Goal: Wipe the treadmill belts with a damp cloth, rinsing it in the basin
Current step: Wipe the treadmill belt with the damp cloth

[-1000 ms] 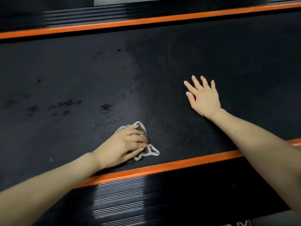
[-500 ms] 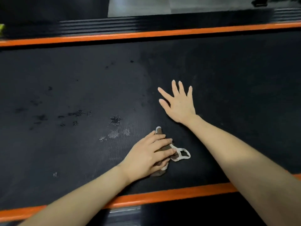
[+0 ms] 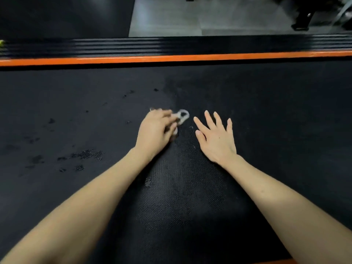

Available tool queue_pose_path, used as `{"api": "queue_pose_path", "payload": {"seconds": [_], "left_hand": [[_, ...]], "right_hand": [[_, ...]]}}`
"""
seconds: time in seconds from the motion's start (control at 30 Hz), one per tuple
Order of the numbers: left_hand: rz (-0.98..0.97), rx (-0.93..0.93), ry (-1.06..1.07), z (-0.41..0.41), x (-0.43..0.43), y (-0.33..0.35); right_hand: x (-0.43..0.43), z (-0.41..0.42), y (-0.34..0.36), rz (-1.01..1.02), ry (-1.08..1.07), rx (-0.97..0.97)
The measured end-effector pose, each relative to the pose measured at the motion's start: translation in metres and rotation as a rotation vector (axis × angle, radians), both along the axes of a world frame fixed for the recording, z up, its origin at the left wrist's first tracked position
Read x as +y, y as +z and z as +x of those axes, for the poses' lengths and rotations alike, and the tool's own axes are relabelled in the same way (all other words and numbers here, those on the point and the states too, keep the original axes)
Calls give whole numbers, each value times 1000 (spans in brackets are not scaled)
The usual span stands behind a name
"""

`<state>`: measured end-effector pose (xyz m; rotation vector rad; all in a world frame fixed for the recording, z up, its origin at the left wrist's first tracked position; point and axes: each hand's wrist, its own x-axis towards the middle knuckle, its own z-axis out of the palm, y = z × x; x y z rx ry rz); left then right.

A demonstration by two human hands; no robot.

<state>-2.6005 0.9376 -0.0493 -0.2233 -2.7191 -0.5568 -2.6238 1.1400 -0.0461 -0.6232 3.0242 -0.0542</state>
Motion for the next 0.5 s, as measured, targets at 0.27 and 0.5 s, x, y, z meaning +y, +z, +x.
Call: {"api": "queue_pose_path", "payload": {"seconds": [0.27,0.5], "left_hand": [[-47,51,-443,62,3,-7],[3,-50,65,-92,7,14]], "right_hand": [[9,-54,3,-8,166,11],[10,-54,-1,-70,130,34]]}}
